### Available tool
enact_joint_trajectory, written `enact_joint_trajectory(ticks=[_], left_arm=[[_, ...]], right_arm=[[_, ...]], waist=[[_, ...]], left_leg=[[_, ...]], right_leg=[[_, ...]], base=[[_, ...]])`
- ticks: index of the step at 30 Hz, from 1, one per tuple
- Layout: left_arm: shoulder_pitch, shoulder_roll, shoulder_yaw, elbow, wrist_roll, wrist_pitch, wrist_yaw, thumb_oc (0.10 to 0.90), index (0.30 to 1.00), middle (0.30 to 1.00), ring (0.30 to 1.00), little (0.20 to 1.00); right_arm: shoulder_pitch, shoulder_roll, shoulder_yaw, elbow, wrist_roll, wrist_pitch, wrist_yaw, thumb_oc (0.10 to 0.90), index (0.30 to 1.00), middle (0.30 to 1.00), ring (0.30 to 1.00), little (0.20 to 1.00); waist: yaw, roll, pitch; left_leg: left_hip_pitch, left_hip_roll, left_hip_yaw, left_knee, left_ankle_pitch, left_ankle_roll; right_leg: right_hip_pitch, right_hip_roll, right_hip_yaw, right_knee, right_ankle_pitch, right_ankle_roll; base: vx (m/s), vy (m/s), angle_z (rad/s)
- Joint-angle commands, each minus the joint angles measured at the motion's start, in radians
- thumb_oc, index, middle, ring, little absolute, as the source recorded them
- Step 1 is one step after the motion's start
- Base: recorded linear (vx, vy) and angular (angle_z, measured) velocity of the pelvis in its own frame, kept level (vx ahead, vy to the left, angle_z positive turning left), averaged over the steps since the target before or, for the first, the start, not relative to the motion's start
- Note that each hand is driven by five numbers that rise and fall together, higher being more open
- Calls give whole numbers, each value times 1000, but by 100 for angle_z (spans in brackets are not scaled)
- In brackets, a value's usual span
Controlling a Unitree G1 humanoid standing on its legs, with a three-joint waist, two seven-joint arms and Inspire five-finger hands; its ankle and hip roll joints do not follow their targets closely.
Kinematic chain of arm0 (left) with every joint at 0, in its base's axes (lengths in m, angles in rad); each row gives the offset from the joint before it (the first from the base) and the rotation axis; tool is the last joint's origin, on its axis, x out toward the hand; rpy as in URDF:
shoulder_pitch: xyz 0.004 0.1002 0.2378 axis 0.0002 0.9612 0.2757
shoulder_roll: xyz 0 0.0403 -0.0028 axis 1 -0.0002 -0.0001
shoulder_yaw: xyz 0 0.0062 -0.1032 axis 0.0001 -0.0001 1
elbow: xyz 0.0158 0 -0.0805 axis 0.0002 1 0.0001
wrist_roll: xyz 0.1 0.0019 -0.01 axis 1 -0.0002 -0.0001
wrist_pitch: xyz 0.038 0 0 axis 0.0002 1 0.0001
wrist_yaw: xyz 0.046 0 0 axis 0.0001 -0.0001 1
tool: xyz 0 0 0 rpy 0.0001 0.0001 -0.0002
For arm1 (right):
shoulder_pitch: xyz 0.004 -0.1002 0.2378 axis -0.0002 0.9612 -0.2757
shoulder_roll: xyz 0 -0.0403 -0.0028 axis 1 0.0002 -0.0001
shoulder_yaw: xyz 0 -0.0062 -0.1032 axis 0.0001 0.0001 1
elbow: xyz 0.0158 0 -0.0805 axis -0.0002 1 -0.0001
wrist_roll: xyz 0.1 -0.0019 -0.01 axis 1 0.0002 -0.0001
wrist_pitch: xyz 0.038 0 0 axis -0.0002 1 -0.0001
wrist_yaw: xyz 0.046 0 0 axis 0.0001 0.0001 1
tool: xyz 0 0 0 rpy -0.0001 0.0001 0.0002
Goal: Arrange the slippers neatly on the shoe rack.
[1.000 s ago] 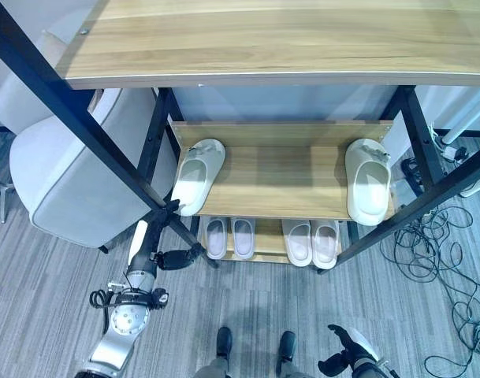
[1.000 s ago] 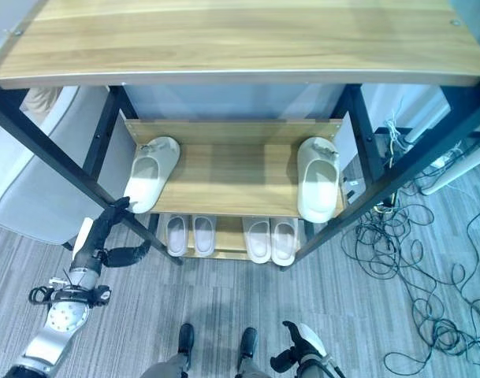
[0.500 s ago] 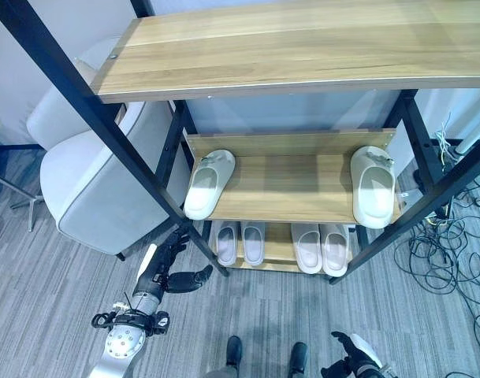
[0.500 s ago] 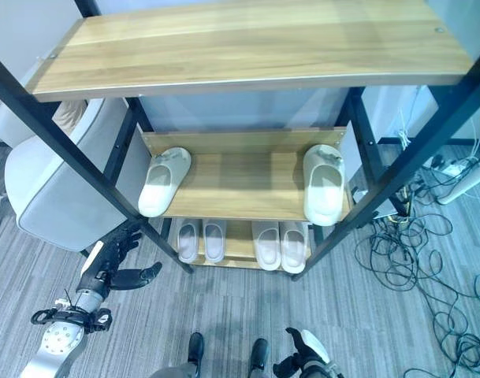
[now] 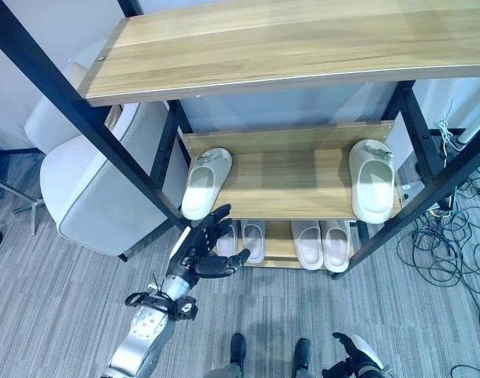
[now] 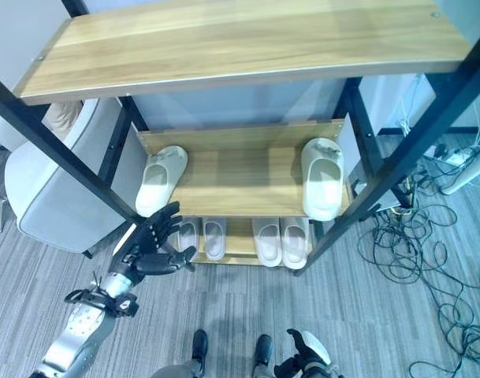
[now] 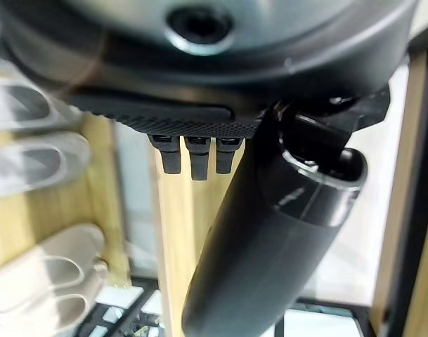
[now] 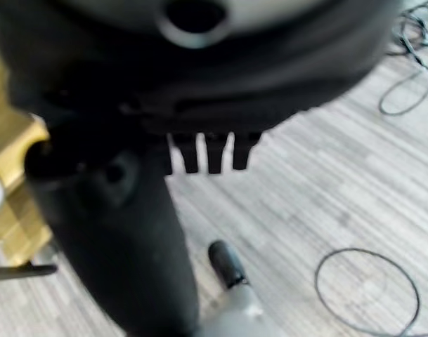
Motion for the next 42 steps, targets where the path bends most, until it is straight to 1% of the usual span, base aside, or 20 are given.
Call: enact_joint_trajectory(ticks=[1,8,12,18,26,28,29,31,32,33,37,42], left_arm=[[-80,-4,39,-138,14,-94,38,800,900,900,900,900],[-178,26,81,-133,216,-124,161,800,900,900,900,900],[-274,66,95,-65,367,-119,254,800,900,900,900,900],[-409,162,120,76,510,-86,363,800,900,900,900,900],[-518,292,111,247,639,-46,418,800,900,900,900,900],[-536,306,100,273,662,-37,422,800,900,900,900,900],[-563,340,90,307,704,-23,431,800,900,900,900,900],[-574,355,88,318,716,-20,435,800,900,900,900,900],[-595,384,80,346,733,-13,445,800,900,900,900,900],[-601,395,79,352,734,-13,445,800,900,900,900,900],[-602,422,100,348,723,-20,444,800,900,900,900,900],[-618,453,102,339,714,-18,430,800,900,900,900,900]], right_arm=[[10,-23,21,-58,0,-7,-27,800,900,900,900,900],[19,-20,25,-64,7,-16,-32,800,900,900,900,900],[13,-26,28,-70,14,-23,-33,800,900,900,900,900],[-13,-39,39,-65,29,-23,-22,800,900,900,900,900],[-41,-45,52,-64,47,-31,-13,800,900,900,900,900],[-46,-44,54,-63,48,-33,-13,800,900,900,900,900],[-50,-49,53,-63,52,-38,-13,800,900,900,900,900],[-52,-48,53,-63,53,-38,-13,800,900,900,900,900],[-55,-51,54,-61,56,-40,-13,800,900,900,900,900],[-56,-51,53,-61,57,-41,-12,800,900,900,900,900],[-55,-48,56,-57,55,-43,-8,800,900,900,900,900],[-58,-39,61,-55,56,-44,0,800,900,900,900,900]], waist=[[-8,-45,-53],[-21,-45,-55],[-30,-47,-59],[-39,-42,-68],[-46,-47,-65],[-47,-49,-64],[-51,-50,-62],[-52,-50,-61],[-54,-53,-58],[-54,-55,-57],[-51,-59,-55],[-46,-67,-65]], left_leg=[[-67,-51,5,-9,25,-12],[-67,-49,11,-9,21,-14],[-88,-50,12,-9,24,-16],[-142,-51,15,-9,35,-18],[-189,-51,23,-9,49,-18],[-195,-52,23,-9,50,-18],[-204,-53,24,-9,52,-19],[-207,-54,24,-9,52,-18],[-215,-55,23,-9,55,-18],[-217,-55,23,-9,56,-18],[-218,-54,23,-9,55,-16],[-203,-53,19,-9,47,-18]], right_leg=[[-10,-32,11,14,-76,89],[-15,-35,15,14,-72,91],[-40,-38,18,14,-63,94],[-101,-45,23,14,-40,102],[-153,-44,41,14,-18,107],[-160,-45,42,14,-16,108],[-170,-45,43,14,-11,109],[-174,-45,44,14,-9,110],[-182,-44,46,14,-6,111],[-184,-44,45,14,-5,111],[-182,-41,44,14,-7,111],[-165,-39,34,14,-12,111]], base=[[2,-6,-7],[4,-2,-5],[0,0,0],[-12,4,-2],[-2,5,-9],[0,0,0],[0,0,0],[0,0,0],[0,0,0],[0,0,0],[0,0,0],[0,0,0]])
